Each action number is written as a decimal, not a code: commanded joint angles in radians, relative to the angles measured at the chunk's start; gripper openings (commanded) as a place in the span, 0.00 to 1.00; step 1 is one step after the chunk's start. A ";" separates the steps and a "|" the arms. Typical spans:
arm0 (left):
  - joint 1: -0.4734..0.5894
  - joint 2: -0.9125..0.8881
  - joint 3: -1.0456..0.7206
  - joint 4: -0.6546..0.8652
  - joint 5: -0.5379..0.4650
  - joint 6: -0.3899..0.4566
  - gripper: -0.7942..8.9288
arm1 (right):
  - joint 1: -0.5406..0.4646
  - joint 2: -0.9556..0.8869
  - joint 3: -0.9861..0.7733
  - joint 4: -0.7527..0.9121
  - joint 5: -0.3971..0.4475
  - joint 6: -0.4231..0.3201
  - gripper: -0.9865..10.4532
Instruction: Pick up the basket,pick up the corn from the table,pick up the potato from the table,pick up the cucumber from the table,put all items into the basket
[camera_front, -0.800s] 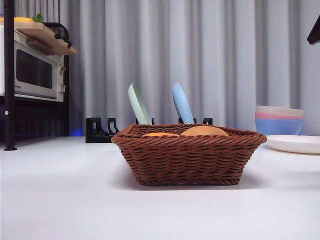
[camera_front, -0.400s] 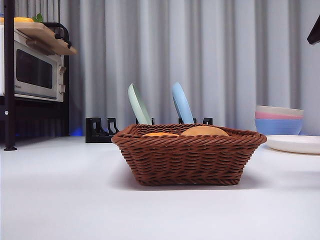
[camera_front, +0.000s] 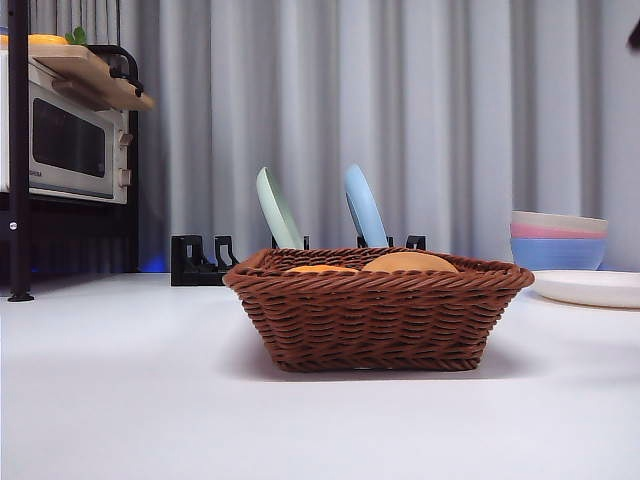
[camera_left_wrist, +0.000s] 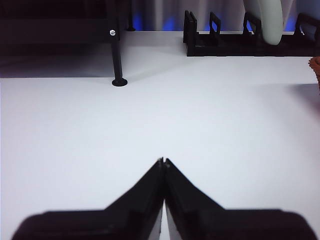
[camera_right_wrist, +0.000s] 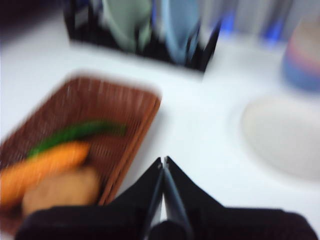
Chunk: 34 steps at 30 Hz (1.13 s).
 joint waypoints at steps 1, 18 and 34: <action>0.003 -0.003 -0.017 0.009 -0.001 -0.006 0.08 | -0.027 -0.101 -0.116 0.175 0.000 -0.033 0.09; 0.003 -0.003 -0.017 0.009 -0.001 -0.006 0.08 | -0.215 -0.497 -0.622 0.346 0.000 0.069 0.09; 0.003 -0.003 -0.017 0.009 -0.001 -0.006 0.08 | -0.214 -0.568 -0.665 0.211 0.007 0.219 0.09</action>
